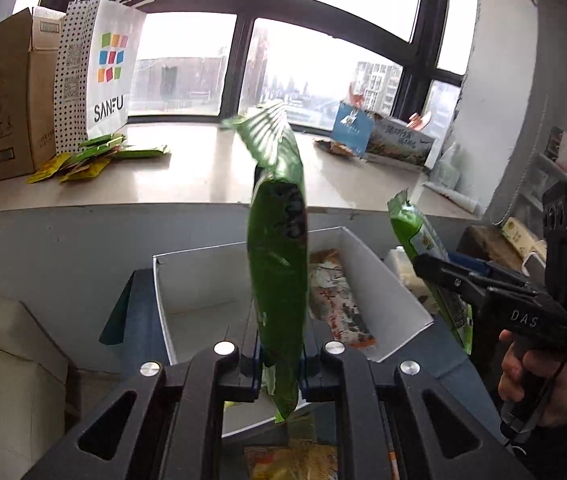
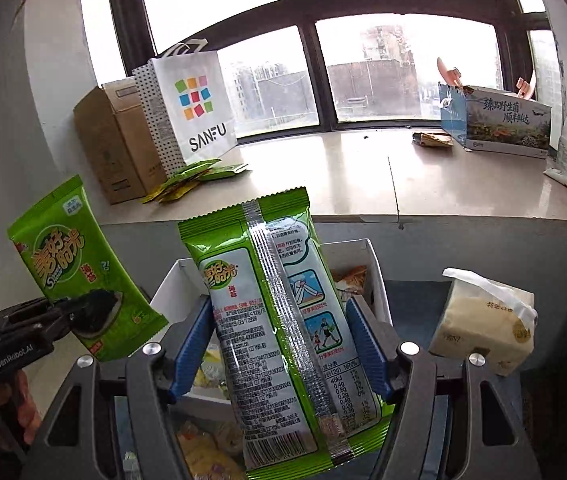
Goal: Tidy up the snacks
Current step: 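Carry green bag into box with right gripper while left drops green seaweed bag, then grasp the round yellow cracker pack with the right gripper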
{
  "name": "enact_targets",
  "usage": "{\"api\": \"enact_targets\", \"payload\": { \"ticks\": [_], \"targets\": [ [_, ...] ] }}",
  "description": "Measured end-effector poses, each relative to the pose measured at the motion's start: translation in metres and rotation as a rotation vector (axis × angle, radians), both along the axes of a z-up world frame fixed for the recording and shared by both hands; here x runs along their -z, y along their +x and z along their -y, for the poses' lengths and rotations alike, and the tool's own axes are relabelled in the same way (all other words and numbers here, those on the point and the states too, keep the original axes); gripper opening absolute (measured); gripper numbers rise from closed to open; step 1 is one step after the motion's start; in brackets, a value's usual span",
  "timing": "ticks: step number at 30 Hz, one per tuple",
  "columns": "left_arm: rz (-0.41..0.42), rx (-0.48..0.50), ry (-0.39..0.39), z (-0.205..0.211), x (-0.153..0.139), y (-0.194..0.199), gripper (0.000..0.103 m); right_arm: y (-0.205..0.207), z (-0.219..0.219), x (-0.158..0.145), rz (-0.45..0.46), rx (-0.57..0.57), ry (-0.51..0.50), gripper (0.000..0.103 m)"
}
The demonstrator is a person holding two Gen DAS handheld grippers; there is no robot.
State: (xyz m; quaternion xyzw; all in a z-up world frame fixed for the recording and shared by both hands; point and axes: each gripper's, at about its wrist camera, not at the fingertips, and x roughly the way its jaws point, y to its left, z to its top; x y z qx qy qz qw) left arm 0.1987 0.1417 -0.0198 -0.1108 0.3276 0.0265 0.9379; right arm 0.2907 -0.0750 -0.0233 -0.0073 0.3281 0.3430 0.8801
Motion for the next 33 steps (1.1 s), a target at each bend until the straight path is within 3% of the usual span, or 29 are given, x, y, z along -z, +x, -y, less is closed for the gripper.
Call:
{"api": "enact_targets", "payload": {
  "ticks": [5, 6, 7, 8, 9, 10, 12, 20, 25, 28, 33],
  "targets": [
    [-0.083, -0.085, 0.083, -0.015, 0.024, 0.031, 0.017, 0.035, -0.029, 0.019, -0.076, 0.019, 0.005, 0.071],
    [-0.099, -0.099, 0.09, -0.02, 0.029, 0.036, 0.025, 0.039, -0.034, 0.021, -0.081, 0.02, 0.003, 0.072],
    [-0.123, -0.103, 0.084, -0.024, 0.033, 0.041, 0.051, 0.042, -0.039, 0.024, -0.079, 0.024, -0.008, 0.075],
    [-0.136, -0.118, 0.1, -0.026, 0.036, 0.045, 0.067, 0.045, -0.044, 0.027, -0.081, 0.034, -0.019, 0.078],
    [-0.14, -0.136, 0.14, -0.025, 0.038, 0.046, 0.096, 0.049, -0.047, 0.03, -0.095, 0.034, -0.022, 0.091],
    [-0.129, -0.137, 0.177, -0.023, 0.038, 0.046, 0.103, 0.052, -0.049, 0.033, -0.113, 0.031, -0.023, 0.103],
    [-0.117, -0.134, 0.211, -0.021, 0.036, 0.041, 0.103, 0.052, -0.049, 0.038, -0.112, 0.04, -0.033, 0.103],
    [-0.072, -0.133, 0.201, -0.022, 0.025, 0.01, 0.103, 0.035, -0.027, 0.032, -0.05, 0.029, -0.042, 0.103],
    [-0.03, -0.1, 0.119, -0.016, 0.017, -0.019, 0.103, 0.016, -0.002, 0.018, -0.015, 0.007, -0.012, 0.103],
    [0.009, -0.029, 0.056, -0.003, 0.008, -0.041, 0.103, -0.002, 0.012, 0.011, 0.016, -0.014, -0.006, 0.103],
    [0.1, 0.067, 0.037, 0.032, -0.004, -0.088, 0.103, -0.036, 0.034, 0.001, 0.067, -0.067, -0.006, 0.103]
  ]
}}
